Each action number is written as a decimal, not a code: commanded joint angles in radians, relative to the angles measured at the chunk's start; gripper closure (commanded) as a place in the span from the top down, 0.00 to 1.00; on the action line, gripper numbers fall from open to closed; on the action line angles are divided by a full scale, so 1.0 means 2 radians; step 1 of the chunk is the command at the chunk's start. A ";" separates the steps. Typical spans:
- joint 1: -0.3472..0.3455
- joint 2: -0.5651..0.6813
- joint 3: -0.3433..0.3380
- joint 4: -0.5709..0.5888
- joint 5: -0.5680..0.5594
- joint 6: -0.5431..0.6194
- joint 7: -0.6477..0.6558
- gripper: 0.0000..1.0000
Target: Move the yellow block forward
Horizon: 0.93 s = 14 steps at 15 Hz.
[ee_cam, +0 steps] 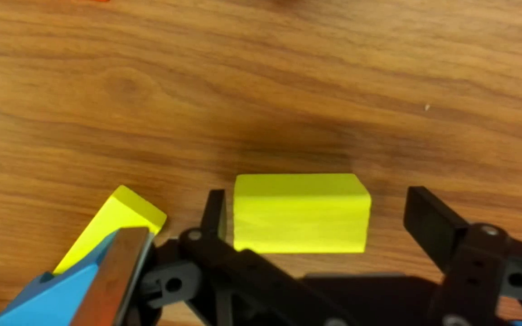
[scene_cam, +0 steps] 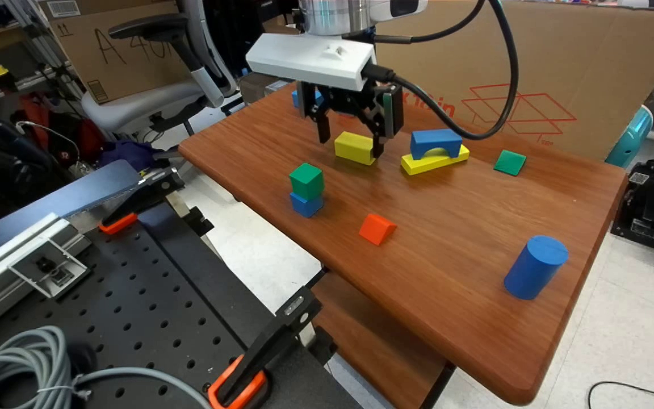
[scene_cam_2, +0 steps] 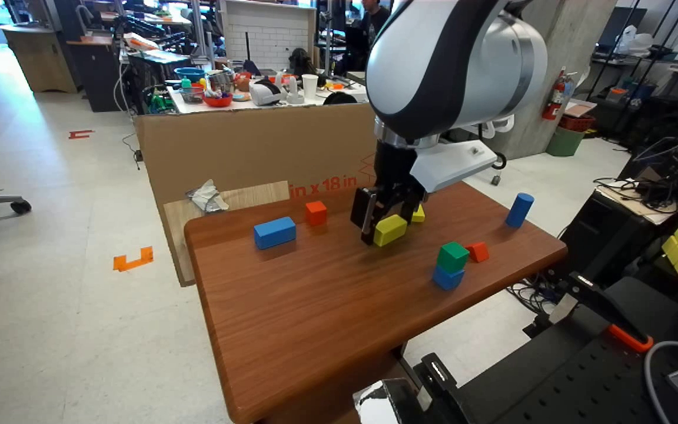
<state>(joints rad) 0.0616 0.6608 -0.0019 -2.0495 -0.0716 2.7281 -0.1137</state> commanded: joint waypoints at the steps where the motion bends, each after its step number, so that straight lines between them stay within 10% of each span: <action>1: 0.002 0.008 0.001 0.013 -0.016 -0.001 0.001 0.74; 5: -0.013 0.006 0.015 0.013 -0.006 -0.011 -0.010 0.42; 14: -0.029 -0.034 0.039 0.003 0.038 -0.085 0.008 0.42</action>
<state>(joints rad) 0.0356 0.6462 0.0279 -2.0381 -0.0493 2.6614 -0.1065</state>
